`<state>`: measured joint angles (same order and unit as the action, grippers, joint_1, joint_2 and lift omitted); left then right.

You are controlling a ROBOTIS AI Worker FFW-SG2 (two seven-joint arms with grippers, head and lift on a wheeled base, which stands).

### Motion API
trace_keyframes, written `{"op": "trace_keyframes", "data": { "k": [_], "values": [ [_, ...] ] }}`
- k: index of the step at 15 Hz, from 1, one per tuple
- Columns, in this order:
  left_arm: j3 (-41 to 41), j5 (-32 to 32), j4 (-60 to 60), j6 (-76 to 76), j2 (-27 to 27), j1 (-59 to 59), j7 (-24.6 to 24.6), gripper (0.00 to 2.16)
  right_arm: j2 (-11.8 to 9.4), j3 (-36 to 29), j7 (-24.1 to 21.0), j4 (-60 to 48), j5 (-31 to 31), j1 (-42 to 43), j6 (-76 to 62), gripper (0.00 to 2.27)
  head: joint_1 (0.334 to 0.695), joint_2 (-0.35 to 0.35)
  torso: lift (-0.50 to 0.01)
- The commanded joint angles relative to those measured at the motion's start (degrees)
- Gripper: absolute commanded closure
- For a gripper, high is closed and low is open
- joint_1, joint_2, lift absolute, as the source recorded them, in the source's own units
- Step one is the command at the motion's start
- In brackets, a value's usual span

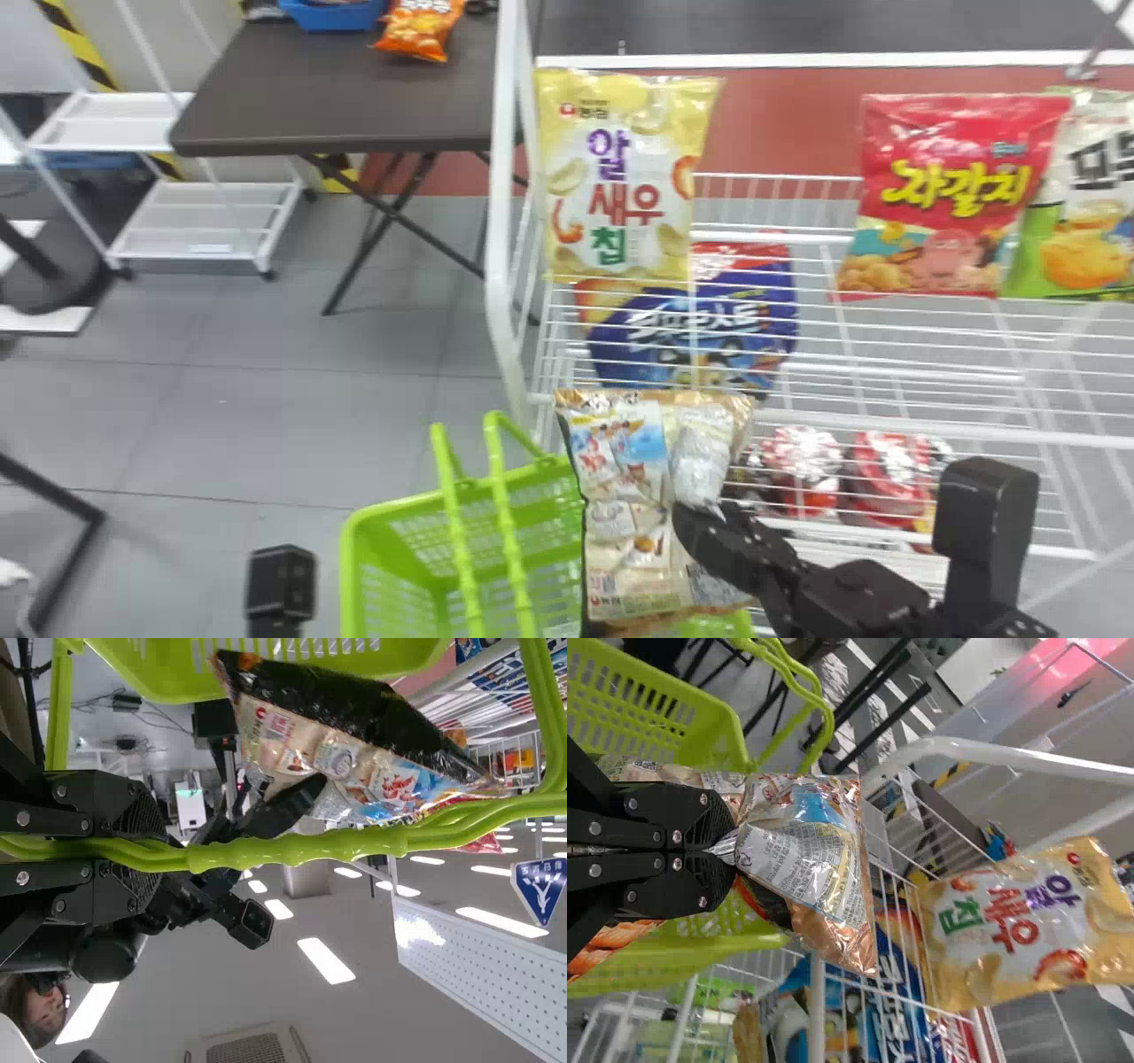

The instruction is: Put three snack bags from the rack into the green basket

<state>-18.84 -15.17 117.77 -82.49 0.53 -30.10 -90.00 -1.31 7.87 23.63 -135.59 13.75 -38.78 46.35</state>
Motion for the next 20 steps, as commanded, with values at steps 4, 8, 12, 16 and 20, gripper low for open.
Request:
{"op": "trace_keyframes", "data": {
  "k": [4, 8, 12, 16, 20],
  "values": [
    [-0.2, -0.1, 0.2, 0.1, 0.1, 0.0, -0.6, 2.15, -3.3, 9.0, -4.3, 6.5, -2.0, 4.3, 0.2, 0.00, 0.695, 0.305, 0.000],
    [-0.5, -0.3, -0.1, 0.1, 0.1, 0.1, -0.6, 2.15, -3.4, 5.2, -3.9, 6.0, 2.1, 4.4, 0.0, 0.05, 0.695, 0.332, 0.000],
    [-0.6, -0.4, -1.0, 0.1, 0.1, 0.5, -0.6, 2.15, -3.4, -0.8, -2.0, 4.8, 8.8, 4.4, 2.8, 0.05, 0.695, 0.273, 0.000],
    [-0.6, -0.4, -1.2, 0.1, 0.2, 0.7, -0.6, 2.15, -2.7, -5.7, -0.8, 4.7, 10.6, 5.8, 0.2, 0.06, 0.695, 0.220, 0.000],
    [-0.8, -0.6, -1.2, 0.1, 0.3, 0.6, -0.6, 2.15, -2.4, -12.5, -5.2, 11.1, 8.4, 18.9, -2.3, 0.06, 0.695, 0.065, 0.000]
  ]
}}
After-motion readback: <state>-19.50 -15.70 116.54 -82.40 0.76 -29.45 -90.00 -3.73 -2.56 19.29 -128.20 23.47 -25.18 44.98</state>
